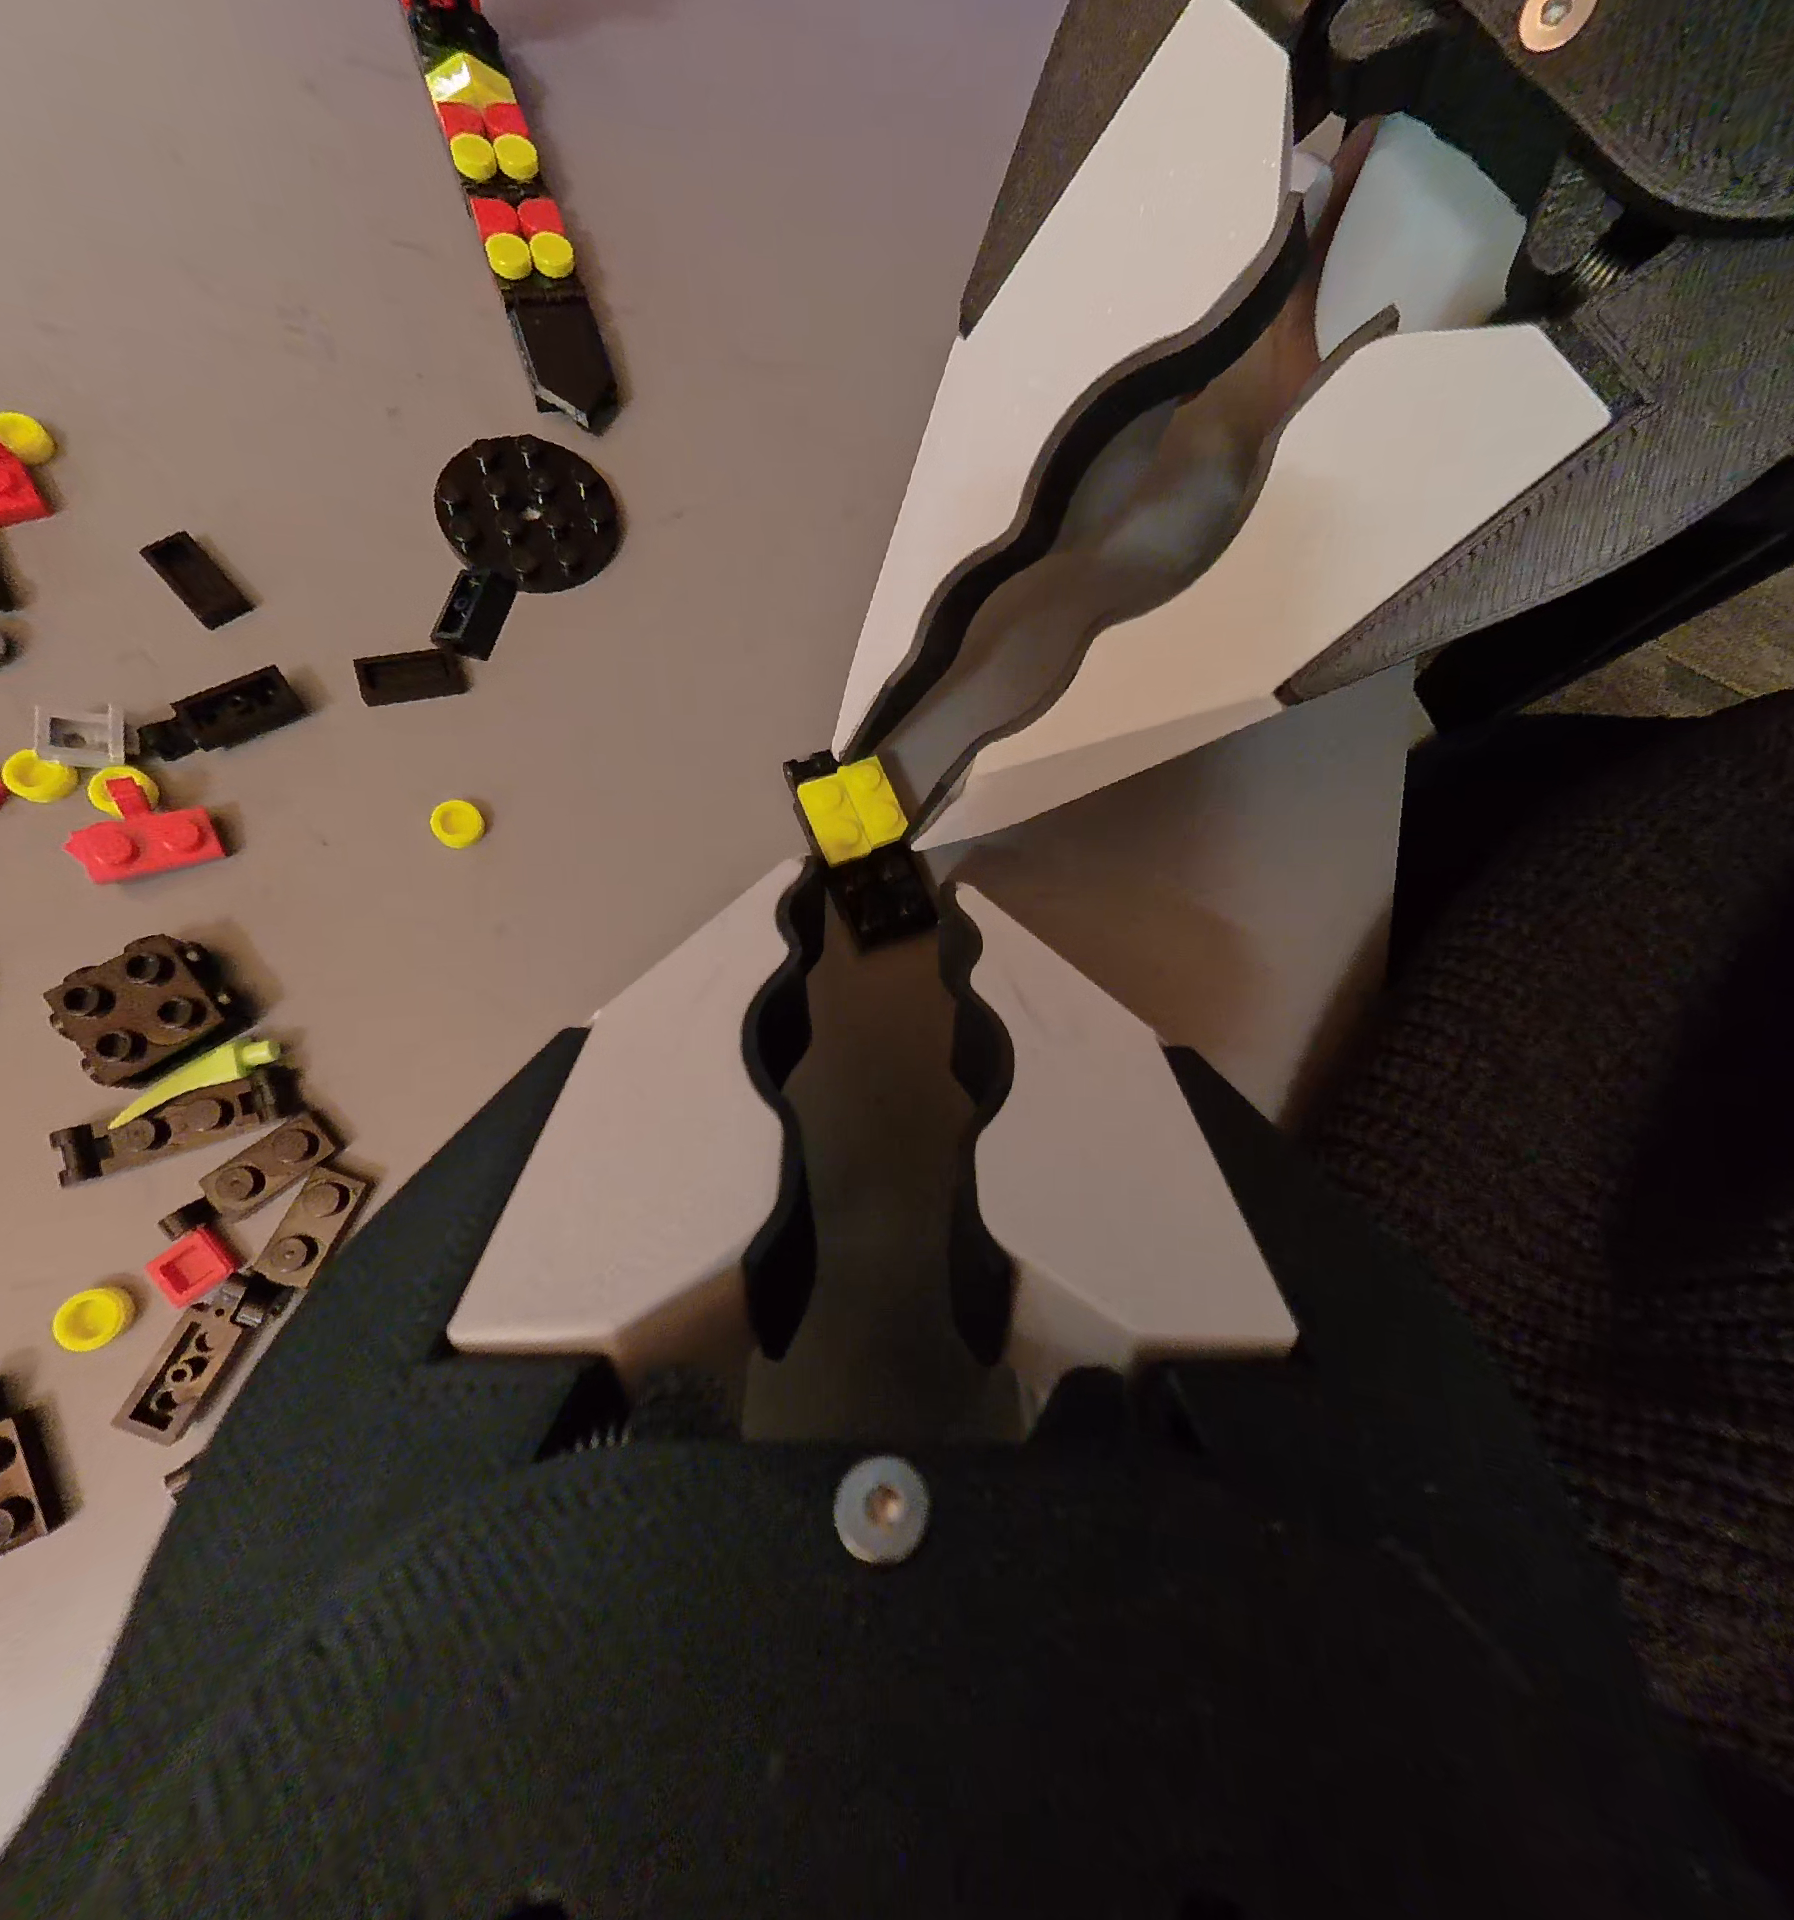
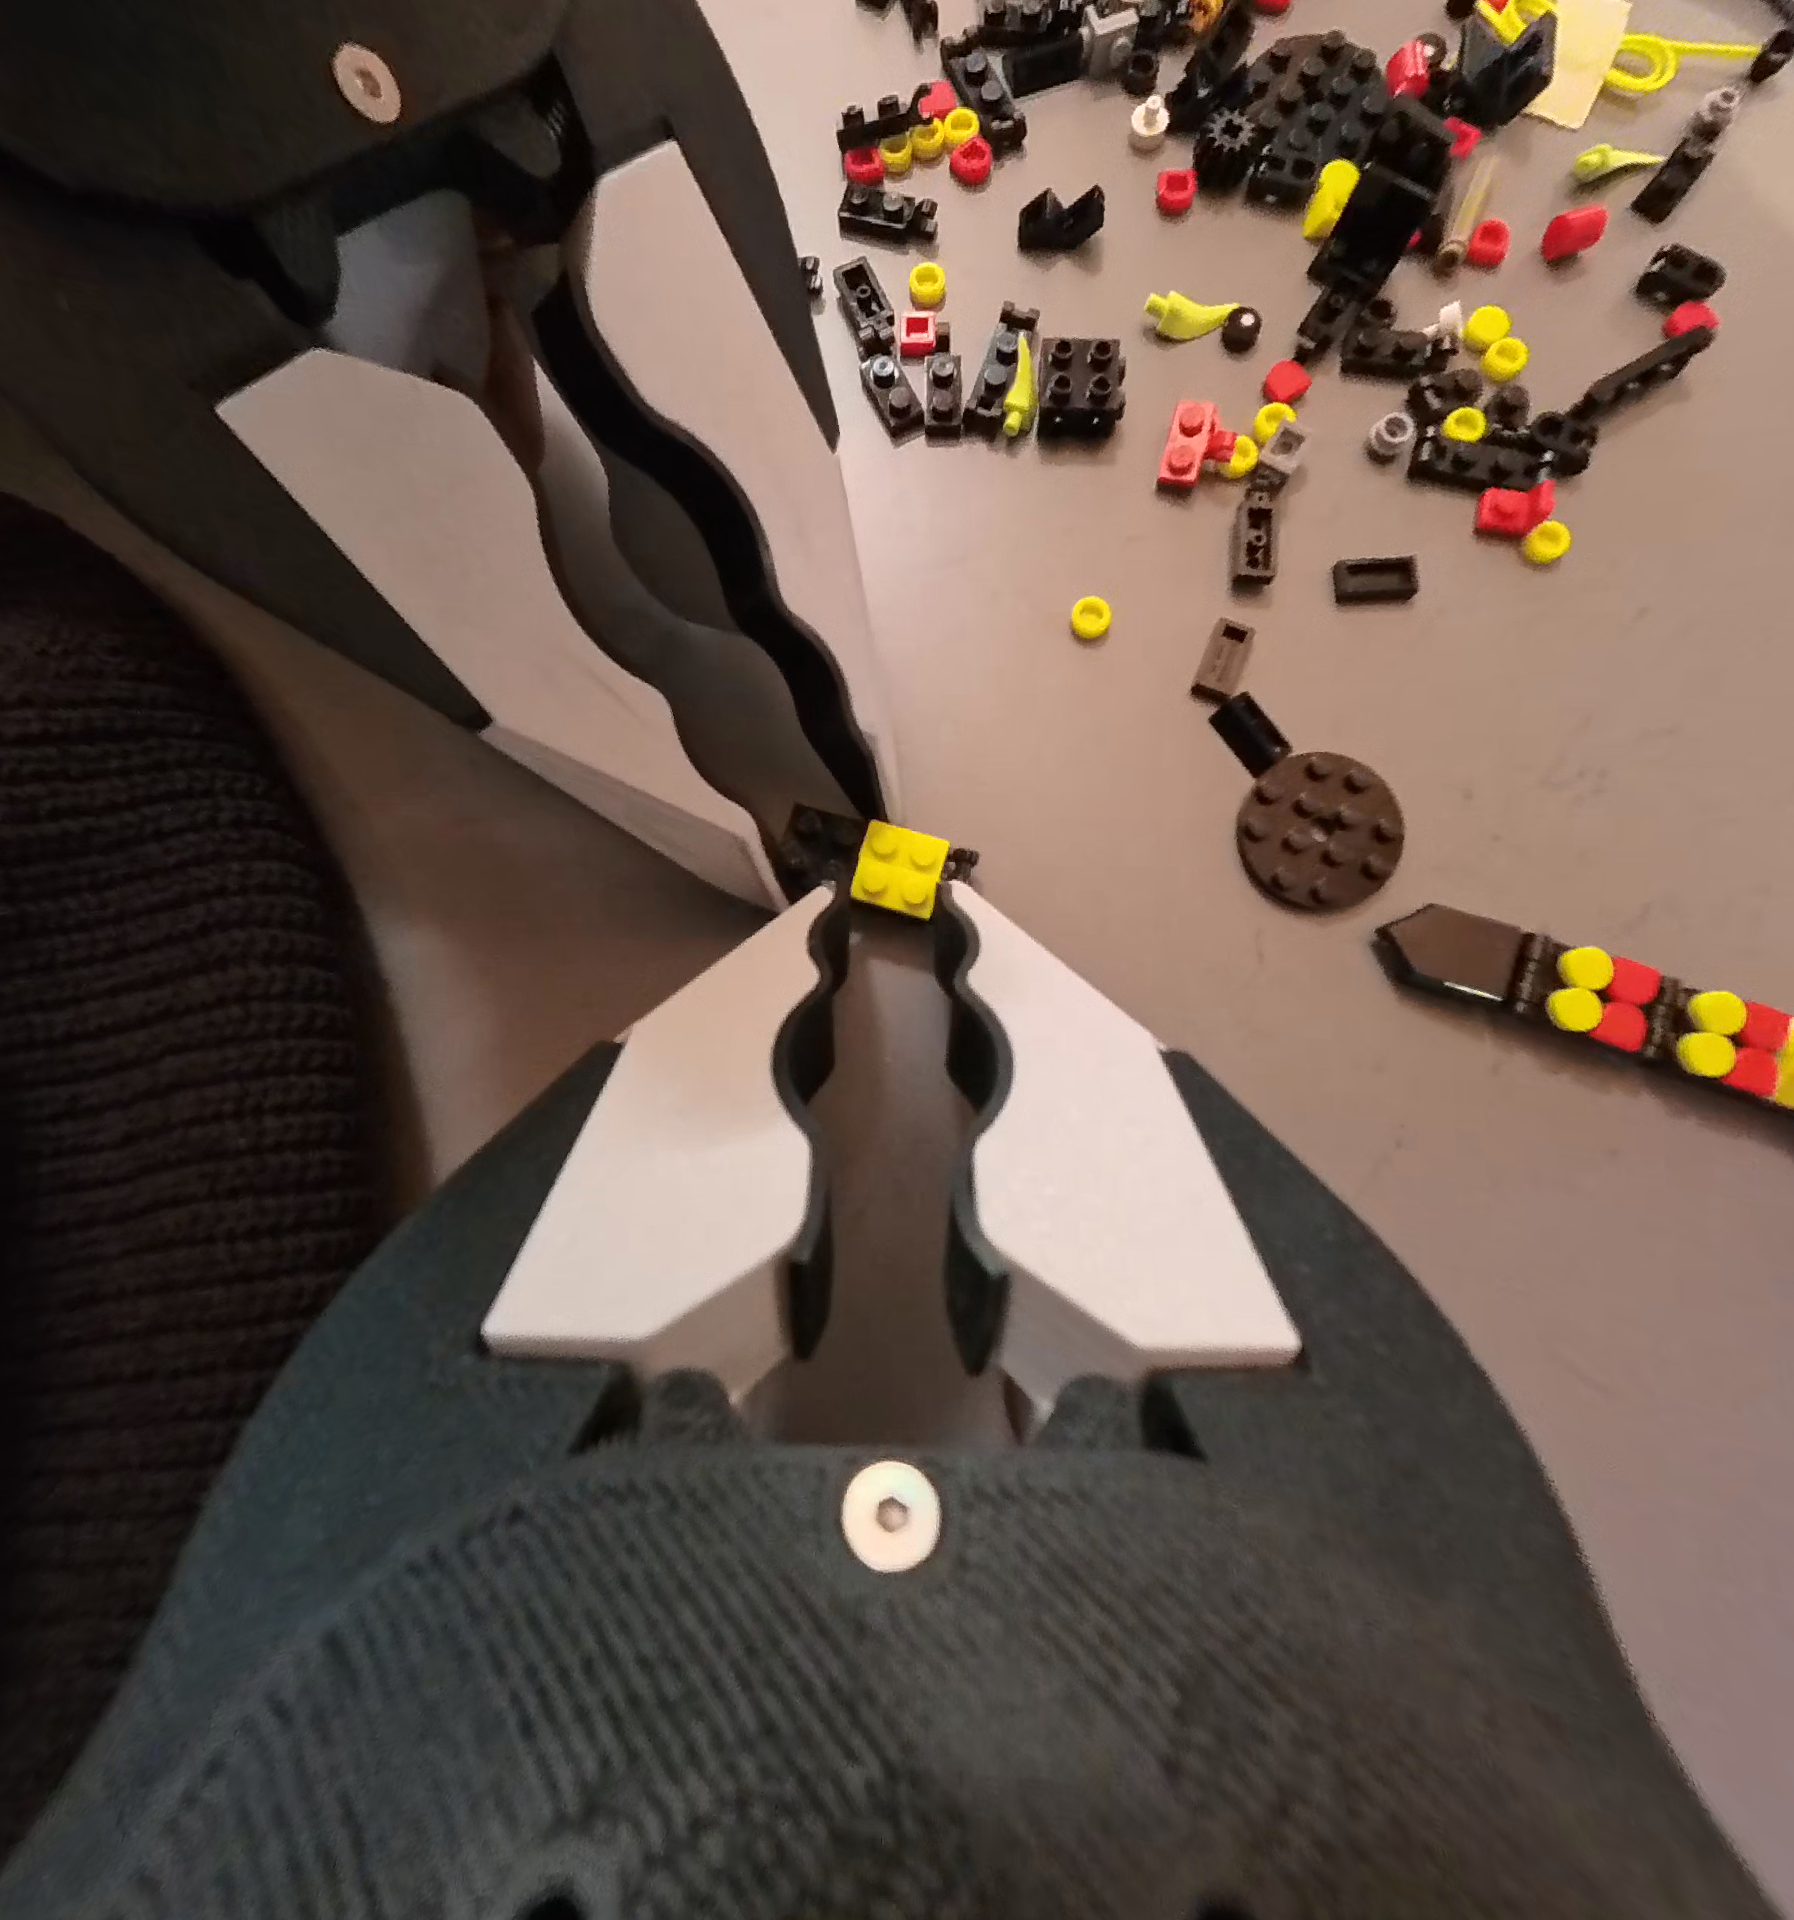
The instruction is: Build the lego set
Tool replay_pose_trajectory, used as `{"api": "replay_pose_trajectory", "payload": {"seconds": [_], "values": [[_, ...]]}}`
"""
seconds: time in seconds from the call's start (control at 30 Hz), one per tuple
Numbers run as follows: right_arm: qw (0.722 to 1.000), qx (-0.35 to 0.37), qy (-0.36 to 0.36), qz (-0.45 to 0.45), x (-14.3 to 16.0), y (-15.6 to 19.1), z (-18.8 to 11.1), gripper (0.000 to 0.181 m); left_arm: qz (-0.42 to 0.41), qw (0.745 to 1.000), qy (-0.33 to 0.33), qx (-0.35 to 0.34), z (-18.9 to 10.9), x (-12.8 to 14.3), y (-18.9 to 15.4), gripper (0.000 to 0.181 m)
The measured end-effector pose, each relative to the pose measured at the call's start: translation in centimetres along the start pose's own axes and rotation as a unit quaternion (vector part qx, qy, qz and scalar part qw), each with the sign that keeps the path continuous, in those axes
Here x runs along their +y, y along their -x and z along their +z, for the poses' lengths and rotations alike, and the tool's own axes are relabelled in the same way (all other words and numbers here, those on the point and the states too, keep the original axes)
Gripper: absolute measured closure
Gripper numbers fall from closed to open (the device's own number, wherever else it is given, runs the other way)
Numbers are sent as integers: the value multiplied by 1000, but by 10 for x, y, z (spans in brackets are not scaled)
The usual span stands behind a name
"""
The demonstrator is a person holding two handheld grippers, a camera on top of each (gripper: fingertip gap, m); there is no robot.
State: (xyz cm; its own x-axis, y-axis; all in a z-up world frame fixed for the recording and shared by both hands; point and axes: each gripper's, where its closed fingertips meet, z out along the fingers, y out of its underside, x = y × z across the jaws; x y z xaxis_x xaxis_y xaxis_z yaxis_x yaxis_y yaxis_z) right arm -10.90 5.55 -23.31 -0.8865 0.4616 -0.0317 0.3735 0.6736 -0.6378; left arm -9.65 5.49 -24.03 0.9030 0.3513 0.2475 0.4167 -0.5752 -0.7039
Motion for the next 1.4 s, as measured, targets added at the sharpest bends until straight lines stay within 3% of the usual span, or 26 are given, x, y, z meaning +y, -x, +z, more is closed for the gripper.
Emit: {"api": "replay_pose_trajectory", "payload": {"seconds": [0.47, 0.8, 0.97, 1.03, 1.13, 1.4], "values": [[999, 3, 31, -8, 2, 0, 2, 167, 11, 1000, 1, -10, 1, 0, 0, 162], [1000, -12, 7, 4, 0, -1, 0, 166, 1, 1000, -1, -10, 0, -1, 2, 163], [999, -20, -21, 19, -6, -4, -6, 155, -6, 1000, -2, -9, 0, -1, 4, 164], [998, -35, -43, 25, -12, -2, -10, 159, -7, 1000, -2, -9, 0, -1, 4, 165], [998, -34, -50, 22, -14, -1, -10, 181, -8, 1000, -2, -8, 0, -1, 4, 165], [999, -19, -21, 17, -6, 0, 1, 181, -8, 1000, -2, -9, 0, -1, 4, 165]]}}
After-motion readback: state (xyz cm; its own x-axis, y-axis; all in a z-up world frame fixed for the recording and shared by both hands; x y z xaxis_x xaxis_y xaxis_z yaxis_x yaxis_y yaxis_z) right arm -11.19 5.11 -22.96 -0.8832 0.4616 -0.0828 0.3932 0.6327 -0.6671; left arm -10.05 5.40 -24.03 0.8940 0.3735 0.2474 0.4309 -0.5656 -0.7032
